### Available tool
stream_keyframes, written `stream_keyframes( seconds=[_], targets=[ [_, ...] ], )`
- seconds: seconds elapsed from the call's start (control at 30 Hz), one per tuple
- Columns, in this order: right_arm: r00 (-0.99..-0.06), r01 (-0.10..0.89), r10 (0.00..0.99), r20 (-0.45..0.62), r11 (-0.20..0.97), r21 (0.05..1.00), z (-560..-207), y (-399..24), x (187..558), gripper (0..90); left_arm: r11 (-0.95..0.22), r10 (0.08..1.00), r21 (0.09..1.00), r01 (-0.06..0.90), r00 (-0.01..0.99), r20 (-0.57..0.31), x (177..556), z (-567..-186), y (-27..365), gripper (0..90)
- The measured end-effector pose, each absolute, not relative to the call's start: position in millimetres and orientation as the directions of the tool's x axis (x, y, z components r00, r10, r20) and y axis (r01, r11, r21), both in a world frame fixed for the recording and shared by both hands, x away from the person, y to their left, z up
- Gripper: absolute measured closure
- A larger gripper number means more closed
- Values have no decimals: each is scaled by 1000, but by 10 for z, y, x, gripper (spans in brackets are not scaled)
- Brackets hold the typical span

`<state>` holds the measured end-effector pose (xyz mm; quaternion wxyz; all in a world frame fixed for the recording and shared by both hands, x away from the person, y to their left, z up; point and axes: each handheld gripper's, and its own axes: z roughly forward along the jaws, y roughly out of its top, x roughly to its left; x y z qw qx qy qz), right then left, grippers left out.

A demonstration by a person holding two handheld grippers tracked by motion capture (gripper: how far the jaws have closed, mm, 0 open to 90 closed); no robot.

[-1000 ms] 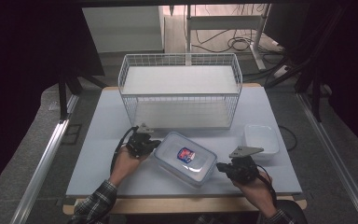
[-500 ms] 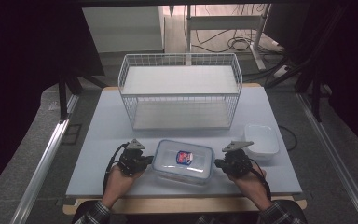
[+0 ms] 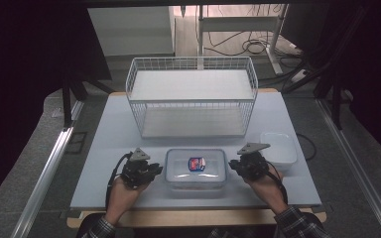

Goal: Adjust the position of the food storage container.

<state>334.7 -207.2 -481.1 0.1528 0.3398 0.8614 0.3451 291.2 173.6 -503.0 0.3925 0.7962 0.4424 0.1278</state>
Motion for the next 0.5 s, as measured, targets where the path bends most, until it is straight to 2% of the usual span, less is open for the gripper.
stream_keyframes(
  seconds=[0.2,0.33,0.4,0.5],
  targets=[
    [-722,471,691,1,490,733,-4739,-2253,3262,571,-311,810,764,565,578,-98,2831,-5036,1845,394],
    [-729,461,684,40,447,767,-4732,-2321,3241,331,-304,799,786,538,593,-97,2785,-5049,1893,209],
    [-734,468,676,70,429,772,-4742,-2352,3237,247,-304,793,783,543,599,-108,2771,-5066,1897,167],
    [-743,466,666,73,435,770,-4778,-2376,3207,194,-346,786,761,549,612,-85,2759,-5100,1864,107]
  ],
)
